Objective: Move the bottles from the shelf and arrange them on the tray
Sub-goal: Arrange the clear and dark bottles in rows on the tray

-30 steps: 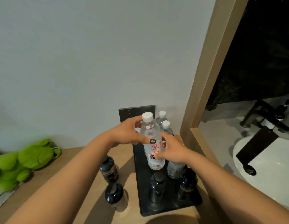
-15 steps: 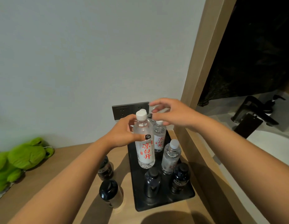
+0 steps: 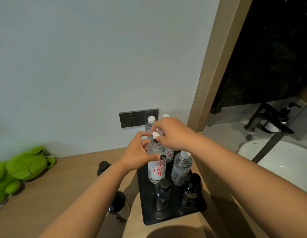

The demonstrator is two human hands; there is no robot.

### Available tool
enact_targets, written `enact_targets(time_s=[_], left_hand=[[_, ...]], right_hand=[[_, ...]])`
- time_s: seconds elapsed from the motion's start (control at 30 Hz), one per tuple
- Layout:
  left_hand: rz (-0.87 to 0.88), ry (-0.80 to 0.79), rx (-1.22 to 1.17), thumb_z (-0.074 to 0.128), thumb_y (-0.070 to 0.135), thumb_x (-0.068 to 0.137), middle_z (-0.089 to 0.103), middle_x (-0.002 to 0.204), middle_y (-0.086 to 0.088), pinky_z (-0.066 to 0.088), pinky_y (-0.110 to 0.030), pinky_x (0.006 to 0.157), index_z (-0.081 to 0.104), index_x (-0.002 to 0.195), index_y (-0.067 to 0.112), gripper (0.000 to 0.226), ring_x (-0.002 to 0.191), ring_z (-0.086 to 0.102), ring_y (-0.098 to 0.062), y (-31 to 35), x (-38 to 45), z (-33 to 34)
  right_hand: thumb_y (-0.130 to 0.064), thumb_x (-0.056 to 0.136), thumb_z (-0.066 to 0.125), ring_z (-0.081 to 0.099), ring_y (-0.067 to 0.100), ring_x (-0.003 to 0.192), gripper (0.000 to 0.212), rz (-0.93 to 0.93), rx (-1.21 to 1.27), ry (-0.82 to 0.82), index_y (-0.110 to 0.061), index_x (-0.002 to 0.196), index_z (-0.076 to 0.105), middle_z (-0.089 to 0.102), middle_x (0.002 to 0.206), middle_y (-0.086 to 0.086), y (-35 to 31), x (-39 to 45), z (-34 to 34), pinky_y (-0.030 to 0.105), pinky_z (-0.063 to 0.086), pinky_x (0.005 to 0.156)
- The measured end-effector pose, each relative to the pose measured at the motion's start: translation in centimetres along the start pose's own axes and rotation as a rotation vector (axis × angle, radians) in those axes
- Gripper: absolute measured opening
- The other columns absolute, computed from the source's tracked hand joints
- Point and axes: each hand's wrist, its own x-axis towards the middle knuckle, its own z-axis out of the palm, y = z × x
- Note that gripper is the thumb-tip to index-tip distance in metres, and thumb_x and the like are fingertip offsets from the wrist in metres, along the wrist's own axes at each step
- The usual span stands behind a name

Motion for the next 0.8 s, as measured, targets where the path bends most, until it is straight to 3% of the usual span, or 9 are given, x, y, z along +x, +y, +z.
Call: enact_targets(time_s=[0.07, 0.13, 0.2, 0.27, 0.33, 0.4, 0.63, 0.73, 0.8], left_hand=[[-0.021, -0.008, -0.058, 0.081, -0.003, 0.069, 0.066, 0.116, -0.005, 0.055, -0.016, 0.072, 0.041, 0.126, 0.02, 0.073, 0.101, 0.067, -0.012, -1.0, -0.3, 0.3], [-0.05, -0.058, -0.175, 0.075, -0.01, 0.072, 0.057, 0.128, -0.01, 0.054, -0.032, 0.093, 0.04, 0.132, 0.017, 0.075, 0.115, 0.06, -0.02, -2.6, -0.6, 0.5], [-0.099, -0.084, -0.246, 0.068, -0.007, 0.08, 0.053, 0.133, -0.003, 0.047, -0.036, 0.102, 0.039, 0.136, 0.017, 0.068, 0.123, 0.055, -0.019, -4.4, -1.2, 0.5], [-0.212, -0.039, -0.279, 0.056, 0.001, 0.092, 0.057, 0.114, 0.004, 0.05, -0.023, 0.087, 0.043, 0.135, 0.017, 0.047, 0.103, 0.058, -0.01, -5.7, -1.9, 0.7], [-0.376, 0.044, -0.42, 0.046, 0.007, 0.098, 0.055, 0.091, 0.002, 0.044, -0.022, 0.072, 0.045, 0.135, 0.014, 0.037, 0.081, 0.051, -0.011, -6.8, -1.9, 1.3], [-0.487, 0.098, -0.552, 0.039, 0.006, 0.099, 0.054, 0.089, -0.005, 0.04, -0.024, 0.066, 0.044, 0.134, 0.009, 0.036, 0.076, 0.049, -0.014, -7.3, -1.4, 2.0], [-0.615, 0.053, -0.489, 0.029, 0.037, 0.102, 0.066, 0.092, -0.007, 0.039, -0.028, 0.067, 0.049, 0.111, 0.016, 0.031, 0.082, 0.051, -0.016, -7.7, -0.1, 3.6], [-0.654, -0.012, -0.473, 0.022, 0.047, 0.101, 0.069, 0.105, -0.011, 0.036, -0.039, 0.093, 0.053, 0.099, 0.022, 0.04, 0.101, 0.058, -0.022, -8.1, 0.9, 3.8], [-0.672, -0.064, -0.483, 0.019, 0.052, 0.1, 0.067, 0.114, -0.015, 0.031, -0.044, 0.098, 0.054, 0.098, 0.024, 0.045, 0.111, 0.055, -0.027, -8.0, 1.1, 4.0]], right_hand=[[-0.014, 0.087, 0.062, 0.053, 0.019, 0.088, 0.026, -0.003, -0.025, 0.007, -0.017, 0.113, 0.065, 0.059, 0.104, 0.004, 0.4, 0.0, 0.8, 0.025, 0.036, 0.068], [-0.012, 0.088, 0.059, 0.055, 0.024, 0.098, 0.027, 0.001, -0.049, -0.006, -0.016, 0.114, 0.065, 0.06, 0.112, 0.007, 1.1, -0.1, 1.5, 0.028, 0.038, 0.074], [-0.012, 0.089, 0.057, 0.055, 0.025, 0.102, 0.029, 0.024, -0.057, -0.039, -0.017, 0.117, 0.063, 0.058, 0.114, 0.009, 1.8, -0.1, 2.2, 0.029, 0.04, 0.076], [-0.013, 0.09, 0.057, 0.056, 0.025, 0.099, 0.029, 0.051, -0.065, -0.062, -0.018, 0.118, 0.062, 0.056, 0.112, 0.008, 2.6, 0.0, 2.7, 0.029, 0.041, 0.074], [-0.014, 0.09, 0.058, 0.056, 0.024, 0.097, 0.028, 0.075, -0.073, -0.069, -0.018, 0.118, 0.061, 0.054, 0.111, 0.006, 3.0, 0.3, 3.4, 0.029, 0.042, 0.073], [-0.013, 0.09, 0.059, 0.056, 0.023, 0.098, 0.029, 0.089, -0.083, -0.076, -0.019, 0.118, 0.06, 0.054, 0.113, 0.006, 3.3, 0.5, 4.1, 0.031, 0.046, 0.076], [-0.014, 0.089, 0.061, 0.05, 0.026, 0.114, 0.032, 0.135, -0.094, -0.094, -0.026, 0.119, 0.061, 0.053, 0.12, 0.005, 3.9, 1.0, 5.9, 0.042, 0.048, 0.091], [-0.013, 0.089, 0.059, 0.047, 0.027, 0.116, 0.035, 0.141, -0.063, -0.089, -0.025, 0.122, 0.06, 0.051, 0.12, 0.005, 4.1, 1.2, 6.3, 0.04, 0.046, 0.092], [-0.012, 0.089, 0.059, 0.048, 0.027, 0.115, 0.036, 0.141, -0.035, -0.076, -0.025, 0.122, 0.06, 0.051, 0.12, 0.005, 4.2, 1.2, 6.4, 0.04, 0.045, 0.093]])
